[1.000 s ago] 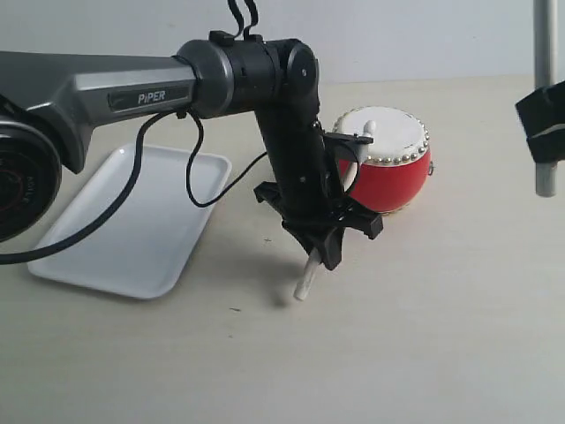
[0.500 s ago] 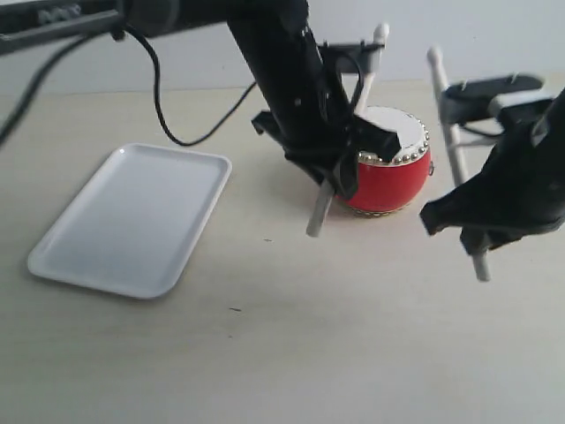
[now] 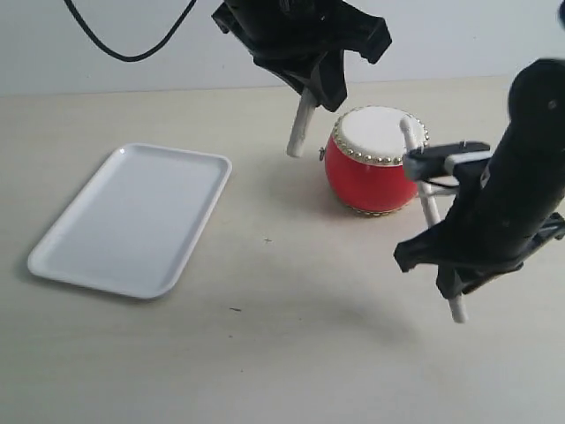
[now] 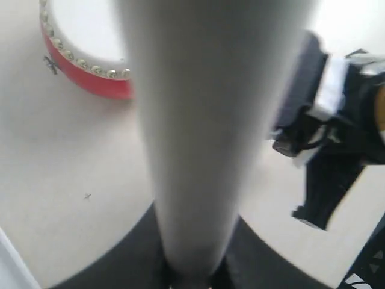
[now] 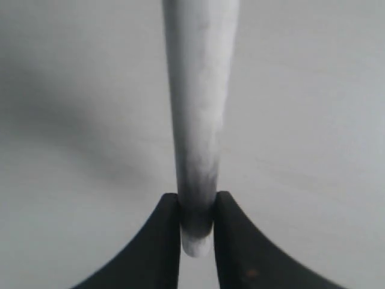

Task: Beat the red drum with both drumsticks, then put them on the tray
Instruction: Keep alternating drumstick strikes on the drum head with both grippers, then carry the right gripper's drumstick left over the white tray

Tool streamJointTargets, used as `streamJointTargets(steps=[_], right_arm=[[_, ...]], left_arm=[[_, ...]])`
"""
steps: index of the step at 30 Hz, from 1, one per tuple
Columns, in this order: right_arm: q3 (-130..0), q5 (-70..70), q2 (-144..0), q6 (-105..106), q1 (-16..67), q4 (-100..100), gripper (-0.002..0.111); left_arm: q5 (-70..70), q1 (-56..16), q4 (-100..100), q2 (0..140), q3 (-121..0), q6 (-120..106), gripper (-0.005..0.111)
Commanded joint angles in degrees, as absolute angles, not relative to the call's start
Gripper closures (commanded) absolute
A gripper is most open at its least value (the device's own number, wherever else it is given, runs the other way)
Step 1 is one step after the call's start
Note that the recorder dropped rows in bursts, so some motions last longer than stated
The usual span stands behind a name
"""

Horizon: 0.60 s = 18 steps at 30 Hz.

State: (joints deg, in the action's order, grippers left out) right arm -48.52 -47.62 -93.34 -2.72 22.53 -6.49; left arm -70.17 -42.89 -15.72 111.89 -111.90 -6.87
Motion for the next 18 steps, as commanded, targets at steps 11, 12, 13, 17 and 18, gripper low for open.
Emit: streamJointTargets(steps=[11,12,13,17,18], right_arm=[[-64.32,-54.3,-82.45,4.87,25.94,-29.94,0.108],[-66.2,-54.86,-83.85,4.87,27.12,-29.94,0.108],[-67.47,-55.39,-85.02,4.87,28.11,-29.94,0.108],[-73.96,-56.17,-91.34,4.72,32.85,-29.94,0.108],[-75.78,-56.27,-93.14,4.72,33.94,-29.81,0.108]], left_arm=[[-69.88,-26.28,-12.81,81.77,-81.14,-7.0,0.107],[-69.6,-25.34,-12.81,79.88,-78.75,-7.0,0.107],[-69.51,-24.4,-12.81,78.02,-76.5,-7.34,0.107],[-69.51,-21.25,-12.58,71.48,-68.63,-7.71,0.107],[-69.37,-20.32,-12.58,69.89,-66.73,-7.71,0.107]])
